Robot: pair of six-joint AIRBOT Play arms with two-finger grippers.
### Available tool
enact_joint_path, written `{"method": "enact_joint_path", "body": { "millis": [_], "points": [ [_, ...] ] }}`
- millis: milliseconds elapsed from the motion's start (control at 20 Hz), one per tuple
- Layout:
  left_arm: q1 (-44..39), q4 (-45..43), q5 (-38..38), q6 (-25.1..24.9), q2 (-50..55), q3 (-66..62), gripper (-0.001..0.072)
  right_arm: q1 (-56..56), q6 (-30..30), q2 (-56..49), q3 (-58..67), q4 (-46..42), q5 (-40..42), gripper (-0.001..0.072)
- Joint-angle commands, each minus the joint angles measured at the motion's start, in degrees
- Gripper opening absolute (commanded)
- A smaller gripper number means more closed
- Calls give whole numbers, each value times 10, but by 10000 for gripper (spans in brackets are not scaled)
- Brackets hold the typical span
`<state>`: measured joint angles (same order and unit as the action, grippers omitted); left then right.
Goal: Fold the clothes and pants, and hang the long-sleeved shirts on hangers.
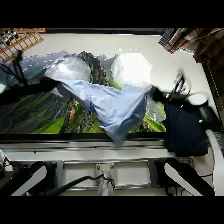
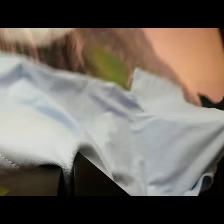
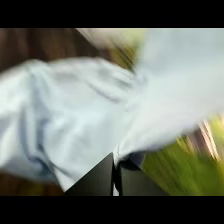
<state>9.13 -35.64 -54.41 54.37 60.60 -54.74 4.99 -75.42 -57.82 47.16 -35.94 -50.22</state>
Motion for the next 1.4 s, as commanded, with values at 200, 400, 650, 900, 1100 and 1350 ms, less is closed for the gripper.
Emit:
{"method": "enact_joint_path", "body": {
  "millis": [200,400,650,900,1100,1350],
  "points": [
    [3,-117,51,7,-271,-67,11,0,16,40,389,-39,-2,23],
    [3,-250,111,7,-397,-67,11,0,14,69,504,-77,-2,23],
    [3,-274,142,7,-465,-67,11,0,4,117,552,-93,-2,23],
    [3,-297,141,7,-462,-66,11,0,-22,115,552,-103,-19,24],
    [3,-284,79,7,-381,-66,12,0,-68,39,552,-138,-48,24],
    [2,-174,-97,7,-119,-66,12,0,-82,-165,551,-139,-130,24]
  ]
}}
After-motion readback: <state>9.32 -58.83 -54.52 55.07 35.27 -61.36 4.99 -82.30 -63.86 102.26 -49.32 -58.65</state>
